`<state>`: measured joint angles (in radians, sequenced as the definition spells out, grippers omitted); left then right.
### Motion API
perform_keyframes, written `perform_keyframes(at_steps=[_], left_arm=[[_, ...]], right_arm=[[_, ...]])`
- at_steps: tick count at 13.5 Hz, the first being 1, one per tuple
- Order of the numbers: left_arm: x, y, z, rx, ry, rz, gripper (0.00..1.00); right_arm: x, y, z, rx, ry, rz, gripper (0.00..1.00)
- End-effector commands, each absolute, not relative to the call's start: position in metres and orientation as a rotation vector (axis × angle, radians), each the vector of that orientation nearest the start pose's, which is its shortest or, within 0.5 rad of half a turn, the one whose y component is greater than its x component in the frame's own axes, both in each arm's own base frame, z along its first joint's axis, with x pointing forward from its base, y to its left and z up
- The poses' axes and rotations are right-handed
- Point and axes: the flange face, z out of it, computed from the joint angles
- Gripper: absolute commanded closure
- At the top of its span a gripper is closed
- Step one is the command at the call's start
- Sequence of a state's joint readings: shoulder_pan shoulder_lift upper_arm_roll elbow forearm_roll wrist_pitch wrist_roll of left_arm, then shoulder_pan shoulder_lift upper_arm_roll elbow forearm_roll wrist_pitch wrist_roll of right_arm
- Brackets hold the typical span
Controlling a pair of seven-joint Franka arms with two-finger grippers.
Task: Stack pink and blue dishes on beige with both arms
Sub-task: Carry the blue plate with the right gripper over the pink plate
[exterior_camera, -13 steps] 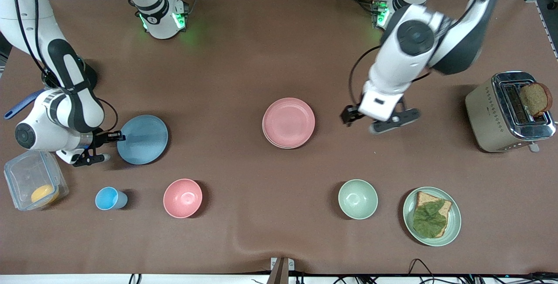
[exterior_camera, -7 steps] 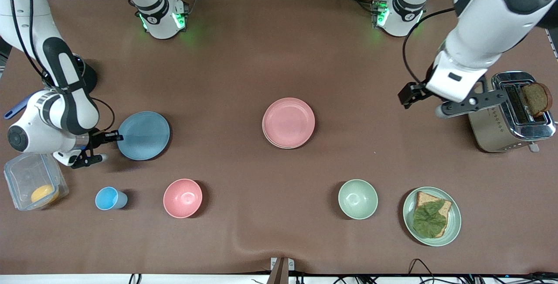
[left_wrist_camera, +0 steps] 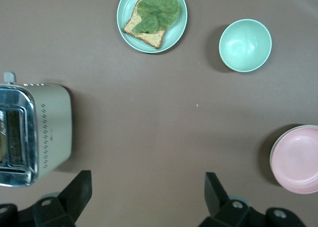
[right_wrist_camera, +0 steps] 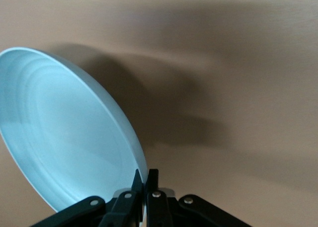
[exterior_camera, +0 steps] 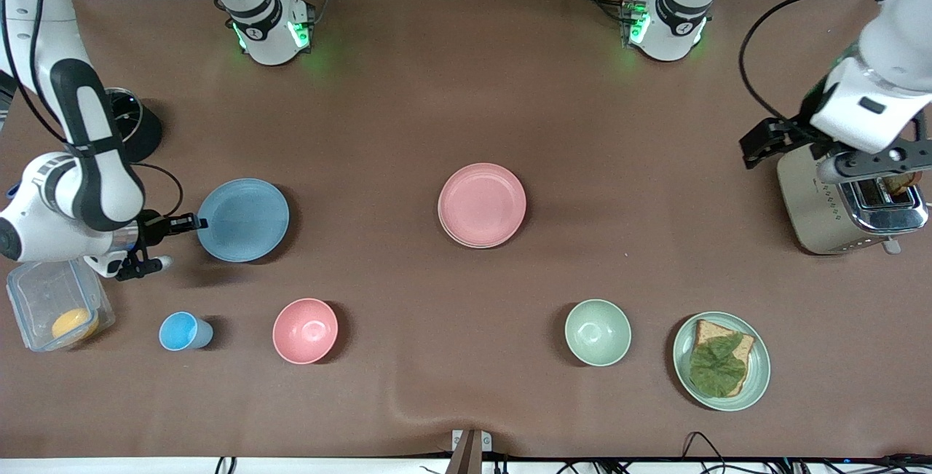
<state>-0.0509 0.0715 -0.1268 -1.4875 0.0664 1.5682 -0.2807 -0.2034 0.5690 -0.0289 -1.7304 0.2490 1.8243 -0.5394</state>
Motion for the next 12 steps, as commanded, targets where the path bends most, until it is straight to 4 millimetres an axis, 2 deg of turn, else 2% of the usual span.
perform_keyframes(at_steps=[1, 3, 6, 9, 12], left_arm=[[0.561, -0.088, 0.634, -3.114, -0.124, -0.021, 0.0], [0.559, -0.083, 0.638, -3.143, -0.133, -0.009, 0.0], [0.558, -0.075, 0.636, -3.161, -0.135, 0.021, 0.0], [0.556, -0.075, 0.635, -3.161, -0.127, 0.04, 0.0], [0.556, -0.074, 0.635, -3.161, -0.122, 0.043, 0.0]], right_arm=[[0.617, -0.112, 0.272, -2.645, -0.263, 0.482, 1.0], [0.622, -0.086, 0.28, -2.642, -0.242, 0.51, 1.0], [0.633, -0.033, 0.292, -2.573, -0.227, 0.493, 1.0], [0.64, 0.039, 0.291, -2.536, -0.175, 0.502, 1.0], [0.639, 0.097, 0.286, -2.556, -0.084, 0.537, 1.0]])
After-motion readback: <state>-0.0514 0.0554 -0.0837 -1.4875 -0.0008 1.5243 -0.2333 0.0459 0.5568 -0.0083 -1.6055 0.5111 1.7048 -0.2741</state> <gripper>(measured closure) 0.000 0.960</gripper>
